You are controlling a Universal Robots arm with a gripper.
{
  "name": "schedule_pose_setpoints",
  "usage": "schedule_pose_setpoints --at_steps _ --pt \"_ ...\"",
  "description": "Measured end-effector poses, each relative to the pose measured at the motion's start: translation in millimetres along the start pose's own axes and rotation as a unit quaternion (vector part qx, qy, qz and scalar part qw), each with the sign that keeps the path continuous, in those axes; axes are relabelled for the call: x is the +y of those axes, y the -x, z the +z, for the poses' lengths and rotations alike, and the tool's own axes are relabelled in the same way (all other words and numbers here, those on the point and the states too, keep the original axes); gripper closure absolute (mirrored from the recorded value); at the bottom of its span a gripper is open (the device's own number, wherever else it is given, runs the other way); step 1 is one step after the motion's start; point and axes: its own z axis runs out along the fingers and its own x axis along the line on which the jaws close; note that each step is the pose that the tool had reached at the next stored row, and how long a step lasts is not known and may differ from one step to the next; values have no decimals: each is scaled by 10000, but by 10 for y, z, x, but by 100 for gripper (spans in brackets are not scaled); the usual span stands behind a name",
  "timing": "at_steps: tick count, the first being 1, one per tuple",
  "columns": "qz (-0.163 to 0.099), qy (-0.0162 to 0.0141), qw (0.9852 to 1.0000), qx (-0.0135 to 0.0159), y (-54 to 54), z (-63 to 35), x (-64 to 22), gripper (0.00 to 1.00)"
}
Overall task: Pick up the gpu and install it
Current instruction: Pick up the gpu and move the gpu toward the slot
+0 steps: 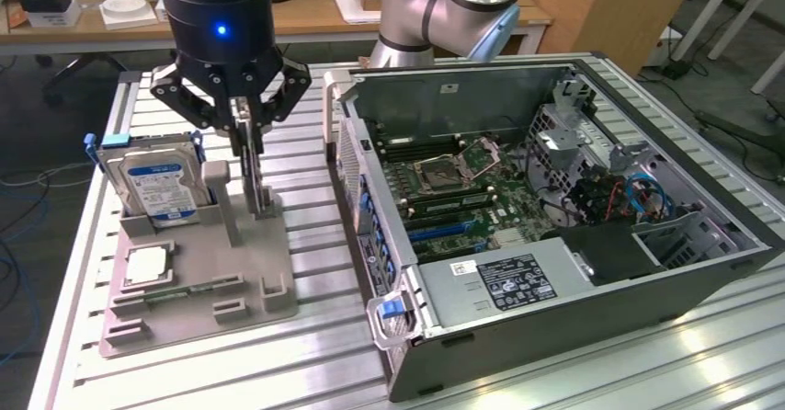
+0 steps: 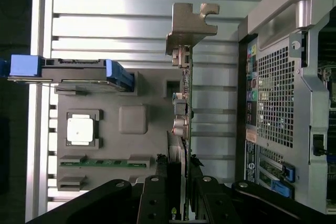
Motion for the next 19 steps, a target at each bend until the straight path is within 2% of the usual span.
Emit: schedule_pose_setpoints --at_steps 19 --pt "-3 96 10000 0 0 -100 3 74"
